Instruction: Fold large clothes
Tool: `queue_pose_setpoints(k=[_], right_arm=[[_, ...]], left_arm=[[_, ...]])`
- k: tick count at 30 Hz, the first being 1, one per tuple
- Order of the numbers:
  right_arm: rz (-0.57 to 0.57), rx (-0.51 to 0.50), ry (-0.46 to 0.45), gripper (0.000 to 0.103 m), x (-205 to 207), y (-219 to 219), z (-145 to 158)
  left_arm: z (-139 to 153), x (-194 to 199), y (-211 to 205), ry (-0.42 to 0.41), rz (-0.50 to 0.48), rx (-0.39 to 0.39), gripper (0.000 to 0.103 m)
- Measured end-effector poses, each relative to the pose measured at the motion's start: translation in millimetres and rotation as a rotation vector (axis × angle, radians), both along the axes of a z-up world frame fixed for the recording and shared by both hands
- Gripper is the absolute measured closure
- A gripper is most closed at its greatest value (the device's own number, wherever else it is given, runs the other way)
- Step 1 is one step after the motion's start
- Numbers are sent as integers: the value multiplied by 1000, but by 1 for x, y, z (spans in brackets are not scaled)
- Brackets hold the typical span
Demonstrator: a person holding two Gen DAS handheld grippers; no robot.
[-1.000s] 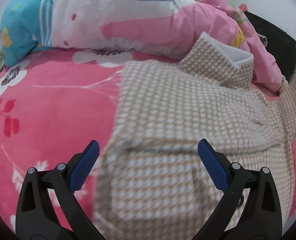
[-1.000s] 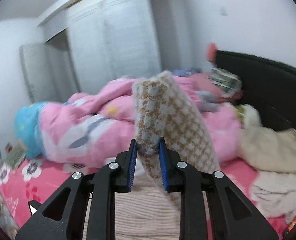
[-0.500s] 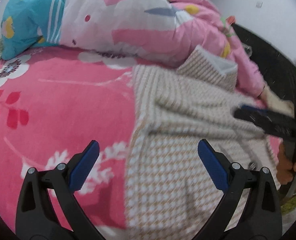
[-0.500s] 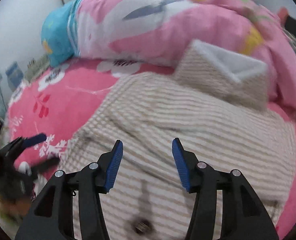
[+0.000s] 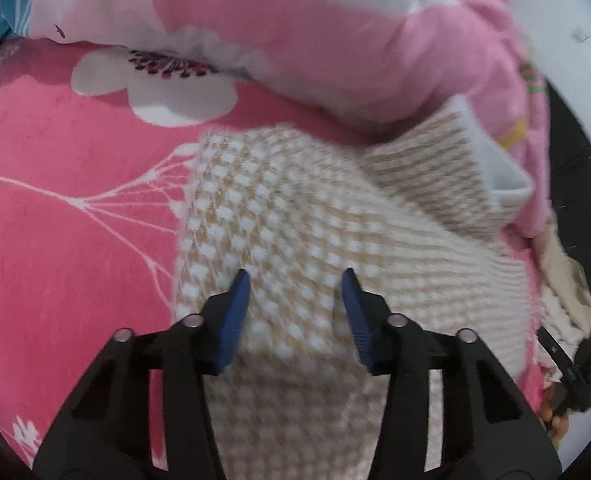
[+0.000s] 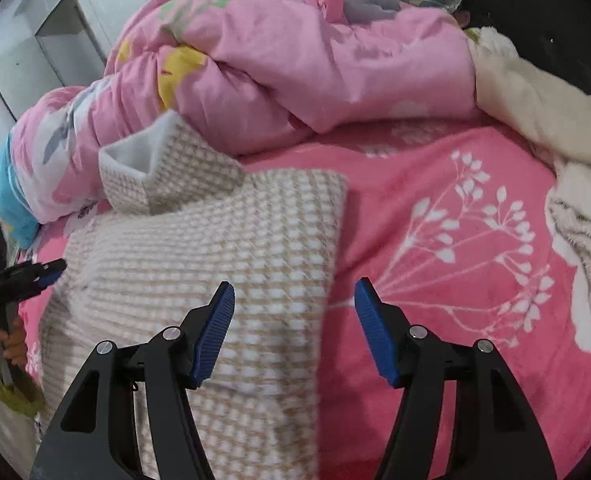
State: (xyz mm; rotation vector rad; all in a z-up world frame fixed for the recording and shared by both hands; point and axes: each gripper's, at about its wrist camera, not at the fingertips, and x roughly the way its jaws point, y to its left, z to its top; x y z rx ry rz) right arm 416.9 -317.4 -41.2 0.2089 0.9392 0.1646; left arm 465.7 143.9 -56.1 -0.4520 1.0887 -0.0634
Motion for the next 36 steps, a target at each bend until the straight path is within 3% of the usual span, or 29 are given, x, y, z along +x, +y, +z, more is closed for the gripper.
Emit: queue_pose_setpoints(k=[2, 5, 10, 13, 16, 18, 21, 23, 26, 28, 30, 32, 34, 36], right_arm=[[15, -12, 2, 42, 3, 3, -7], [19, -18, 2, 42, 3, 6, -14], [-13, 27, 2, 42, 0, -4, -15], [-14, 11, -17, 42, -4, -7, -10], [-10, -12, -17, 42, -6, -6, -10], [-8, -32, -15, 42, -5, -3, -10], [-9, -57, -53, 42, -10, 2, 1], [3, -77, -96, 42, -14, 6, 14], [47, -106, -154, 42, -16, 22, 31], [83, -122, -172, 42, -14, 36, 34], [112, -137, -158, 42, -10, 50, 26], [141, -156, -73, 42, 1, 63, 0], [141, -206, 15, 42, 10, 69, -28], [112, -212, 13, 42, 3, 68, -20]], left_arm=[[-1, 2, -1, -1, 1, 14, 63], [3, -2, -7, -21, -14, 34, 93], [46, -33, -24, -217, -74, 144, 97], [69, -55, -27, -284, -95, 197, 97], [53, -53, -18, -214, -73, 203, 97], [23, -45, -7, -129, -49, 187, 96], [9, -43, 14, -125, 6, 101, 89], [21, -50, 28, -185, 69, 62, 82], [44, -59, 31, -277, 81, 41, 80], [54, -58, 14, -300, 21, 63, 75], [52, -53, -9, -271, -59, 80, 52], [30, -43, -41, -161, -175, 121, 34], [4, -38, -65, -65, -228, 244, 32], [0, -46, -79, -95, -232, 347, 30]])
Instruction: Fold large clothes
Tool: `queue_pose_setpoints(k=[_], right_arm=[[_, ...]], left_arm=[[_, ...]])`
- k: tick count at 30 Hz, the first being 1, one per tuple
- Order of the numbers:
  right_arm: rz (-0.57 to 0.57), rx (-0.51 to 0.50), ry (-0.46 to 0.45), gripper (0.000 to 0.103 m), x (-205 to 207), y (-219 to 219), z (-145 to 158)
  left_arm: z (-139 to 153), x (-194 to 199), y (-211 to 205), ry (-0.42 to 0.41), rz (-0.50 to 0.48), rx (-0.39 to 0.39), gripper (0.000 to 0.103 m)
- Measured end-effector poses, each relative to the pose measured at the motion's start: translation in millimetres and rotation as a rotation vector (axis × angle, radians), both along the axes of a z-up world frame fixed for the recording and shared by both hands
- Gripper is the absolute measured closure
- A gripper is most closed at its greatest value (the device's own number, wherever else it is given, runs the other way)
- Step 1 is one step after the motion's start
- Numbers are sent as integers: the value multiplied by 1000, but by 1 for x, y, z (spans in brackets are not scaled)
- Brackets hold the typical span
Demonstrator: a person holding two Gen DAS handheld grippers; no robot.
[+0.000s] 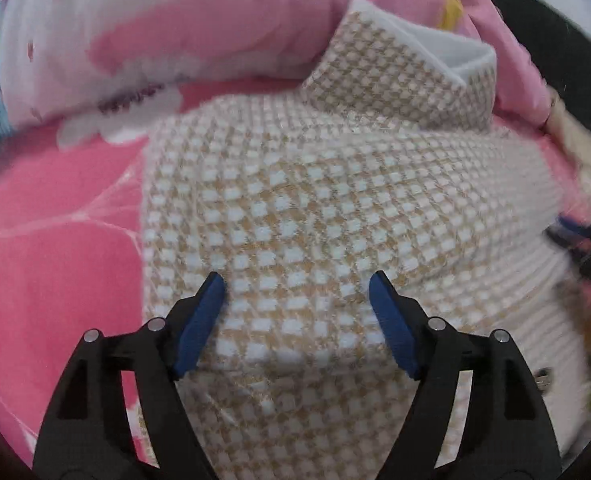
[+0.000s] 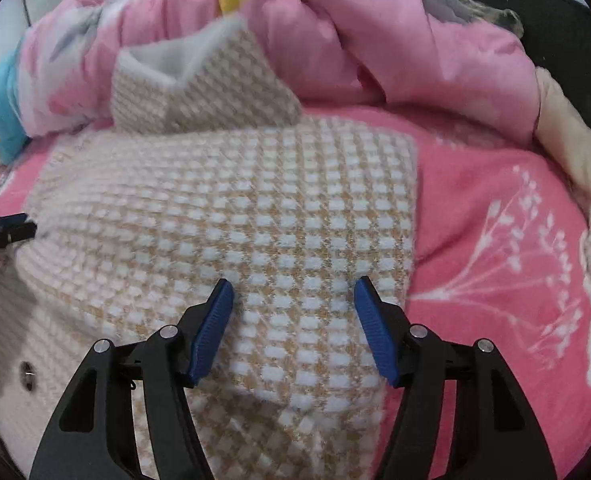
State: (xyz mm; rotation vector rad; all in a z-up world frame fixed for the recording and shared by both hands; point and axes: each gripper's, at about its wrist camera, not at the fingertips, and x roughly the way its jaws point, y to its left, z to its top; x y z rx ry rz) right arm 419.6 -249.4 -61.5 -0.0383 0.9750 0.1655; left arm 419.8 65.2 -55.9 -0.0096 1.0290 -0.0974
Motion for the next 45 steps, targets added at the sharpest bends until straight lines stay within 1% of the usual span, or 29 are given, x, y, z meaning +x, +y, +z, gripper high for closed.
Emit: queue_pose_setpoints(k=[2, 4, 5, 6, 7, 8, 9, 11, 12, 14, 16, 17, 19, 20, 21, 22, 23, 24, 26, 29, 31, 34, 38, 40, 43, 45], right_arm=[[-26, 11, 10, 41, -15, -3, 21], [-31, 37, -13, 40, -39, -9, 41], [-31, 48, -29, 35, -58, -11, 52], [-29, 58, -39, 32, -79, -13, 60], [-20, 68, -38, 28, -95, -13, 63], [-4, 78, -28, 27, -114, -14, 64], [9, 87, -21, 27, -129, -13, 64], [39, 100, -11, 23, -178, -7, 59], [50, 94, -10, 22, -198, -2, 55], [61, 78, 2, 20, -229, 7, 46], [61, 51, 13, 16, -253, 16, 34], [59, 36, 19, 14, -260, 20, 26], [49, -16, 59, 11, -262, 27, 4], [40, -67, 95, 11, -260, 32, -11], [37, -101, 104, 10, -260, 35, -21], [33, -103, 79, 7, -261, 35, -23], [31, -97, 65, 6, -263, 34, -22], [30, -92, 64, 6, -265, 33, -21], [41, -67, 59, 6, -267, 29, -22], [56, -27, 21, 6, -274, 21, -27], [65, -14, 12, 6, -276, 19, -27], [60, -4, 30, 6, -278, 18, -24], [41, -17, 34, 6, -281, 20, -24], [31, -28, 18, 6, -283, 22, -24], [25, -25, -14, 6, -285, 21, -26], [26, -20, -15, 6, -285, 20, -27]], left_arm=[[14, -11, -1, -5, 34, 7, 30], [34, -31, 3, -36, 46, -11, 27], [45, -47, 4, -66, 45, -1, 23], [53, -58, 5, -89, 44, 15, 20], [61, -76, 4, -112, 42, 44, 20], [67, -94, 1, -119, 38, 71, 19], [71, -108, 1, -121, 32, 79, 19], [72, -151, -2, -124, 16, 91, 18], [73, -164, -1, -124, 9, 93, 16], [64, -205, -7, -118, -29, 107, 14], [50, -229, -14, -111, -35, 159, 14], [43, -238, -16, -108, -37, 180, 14], [20, -250, -20, -85, -26, 209, 14], [12, -252, -20, -70, -13, 220, 14], [1, -253, -19, -50, 6, 225, 14], [-7, -254, -16, -44, 24, 206, 14], [-10, -255, -13, -43, 41, 185, 11], [-12, -257, -7, -48, 69, 150, 8], [-15, -259, 1, -57, 85, 92, 8], [-18, -261, 4, -76, 79, 73, 8], [-18, -263, 3, -81, 71, 77, 8], [-19, -265, 1, -86, 62, 87, 8], [-20, -274, -4, -121, 59, 101, 8], [-21, -279, -7, -128, 62, 111, 8], [-22, -282, -12, -124, 63, 132, 8], [-18, -283, -9, -100, 56, 105, 8]])
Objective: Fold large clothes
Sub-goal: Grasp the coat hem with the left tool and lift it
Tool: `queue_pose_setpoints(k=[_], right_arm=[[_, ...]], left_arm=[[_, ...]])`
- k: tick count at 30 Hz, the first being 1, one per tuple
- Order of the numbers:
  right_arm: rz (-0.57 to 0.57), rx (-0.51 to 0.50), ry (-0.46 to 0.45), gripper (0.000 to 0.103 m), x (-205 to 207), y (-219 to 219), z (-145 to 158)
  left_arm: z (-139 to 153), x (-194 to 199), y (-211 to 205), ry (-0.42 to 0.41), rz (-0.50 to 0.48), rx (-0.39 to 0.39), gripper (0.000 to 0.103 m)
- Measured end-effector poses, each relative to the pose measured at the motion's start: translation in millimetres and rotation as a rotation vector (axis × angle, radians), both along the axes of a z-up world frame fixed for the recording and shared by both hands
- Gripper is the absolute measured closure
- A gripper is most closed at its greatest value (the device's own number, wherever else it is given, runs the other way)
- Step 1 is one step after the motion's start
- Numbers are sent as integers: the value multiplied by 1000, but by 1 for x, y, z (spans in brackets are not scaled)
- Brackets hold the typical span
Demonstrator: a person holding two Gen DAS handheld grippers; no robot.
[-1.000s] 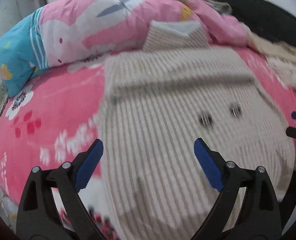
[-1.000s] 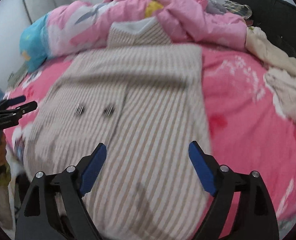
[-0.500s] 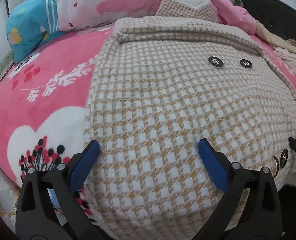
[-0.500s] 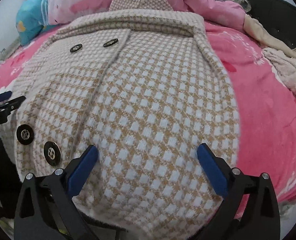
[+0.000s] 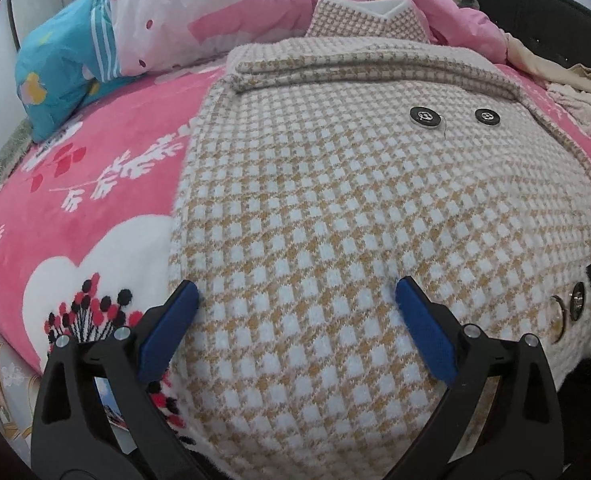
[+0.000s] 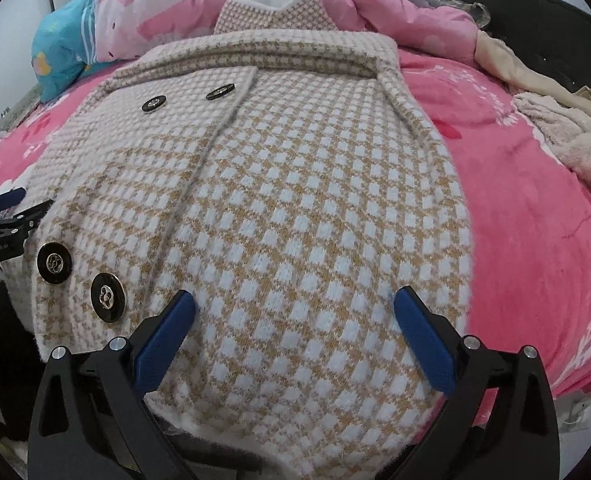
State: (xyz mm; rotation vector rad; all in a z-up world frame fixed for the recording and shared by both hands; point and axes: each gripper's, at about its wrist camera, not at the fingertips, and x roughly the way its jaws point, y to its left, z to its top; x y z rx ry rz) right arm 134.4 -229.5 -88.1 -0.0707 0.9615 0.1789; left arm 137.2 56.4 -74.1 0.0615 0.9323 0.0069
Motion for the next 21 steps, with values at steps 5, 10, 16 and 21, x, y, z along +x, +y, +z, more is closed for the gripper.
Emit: queue_pose_setpoints(k=[5, 10, 16, 21], right_arm=[[7, 8, 9, 6, -1, -2, -1], [10, 12, 17, 6, 1, -2, -1], [13, 11, 8, 6, 1, -1, -1], [13, 10, 15, 6, 2, -2, -2]], left_arm=[[24, -34, 24, -47, 12, -74, 8], [33, -85, 53, -80, 42, -138, 8], [3, -109, 69, 0, 75, -228, 8], [-9, -107, 70, 3, 60, -331, 21]])
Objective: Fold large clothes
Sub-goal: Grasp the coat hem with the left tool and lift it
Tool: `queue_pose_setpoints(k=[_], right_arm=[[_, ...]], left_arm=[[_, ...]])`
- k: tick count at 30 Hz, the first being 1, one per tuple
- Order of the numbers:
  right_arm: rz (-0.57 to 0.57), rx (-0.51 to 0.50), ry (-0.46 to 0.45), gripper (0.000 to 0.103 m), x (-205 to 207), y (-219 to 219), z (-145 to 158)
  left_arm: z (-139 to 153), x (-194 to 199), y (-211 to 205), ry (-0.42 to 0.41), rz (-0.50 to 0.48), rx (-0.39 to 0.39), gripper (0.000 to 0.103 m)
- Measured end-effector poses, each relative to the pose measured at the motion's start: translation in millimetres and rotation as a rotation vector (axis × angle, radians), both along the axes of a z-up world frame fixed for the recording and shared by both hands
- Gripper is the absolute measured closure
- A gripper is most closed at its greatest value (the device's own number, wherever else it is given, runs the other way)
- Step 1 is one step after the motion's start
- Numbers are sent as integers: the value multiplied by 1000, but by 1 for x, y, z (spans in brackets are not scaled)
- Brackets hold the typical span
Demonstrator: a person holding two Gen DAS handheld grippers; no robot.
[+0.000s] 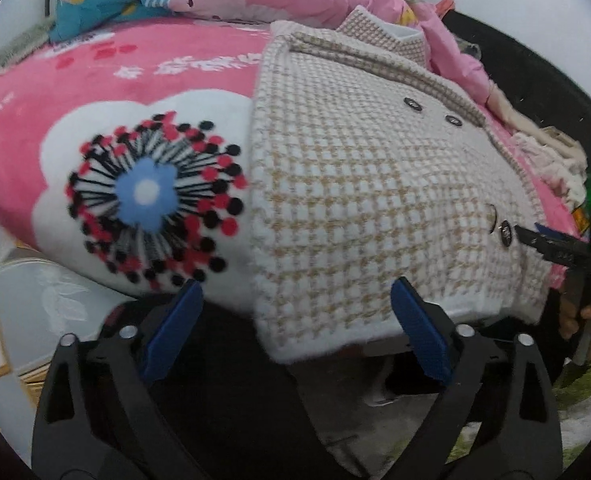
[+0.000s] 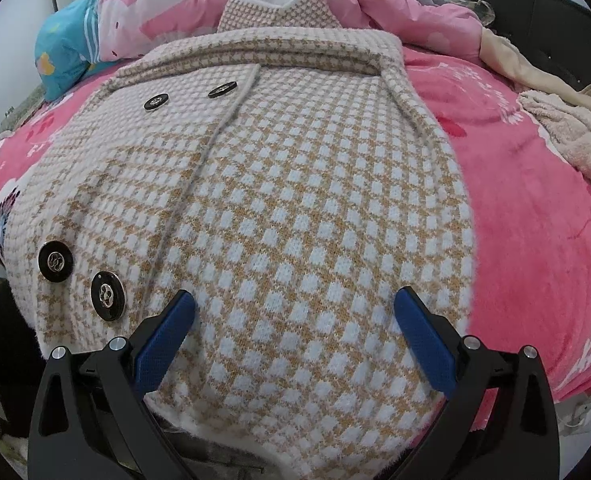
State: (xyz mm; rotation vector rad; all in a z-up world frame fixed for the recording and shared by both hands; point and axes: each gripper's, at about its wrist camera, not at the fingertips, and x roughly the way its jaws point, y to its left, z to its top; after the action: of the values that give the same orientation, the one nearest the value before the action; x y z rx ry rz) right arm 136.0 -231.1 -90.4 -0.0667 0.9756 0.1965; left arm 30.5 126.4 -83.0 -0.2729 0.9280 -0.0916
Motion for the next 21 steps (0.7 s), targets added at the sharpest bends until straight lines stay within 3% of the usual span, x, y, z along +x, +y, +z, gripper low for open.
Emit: queue_pose_setpoints(k=[5, 10, 21], right_arm=[[3, -6, 8, 6, 1, 1, 0], [-3, -15, 21, 6, 3, 4, 1], [34, 40, 37, 6, -10, -5, 8]], left_arm=[[-9, 15, -1, 17, -20, -55, 35], [-17, 28, 2, 40, -15, -49, 36], [-26, 25, -5, 67, -79, -160, 47]])
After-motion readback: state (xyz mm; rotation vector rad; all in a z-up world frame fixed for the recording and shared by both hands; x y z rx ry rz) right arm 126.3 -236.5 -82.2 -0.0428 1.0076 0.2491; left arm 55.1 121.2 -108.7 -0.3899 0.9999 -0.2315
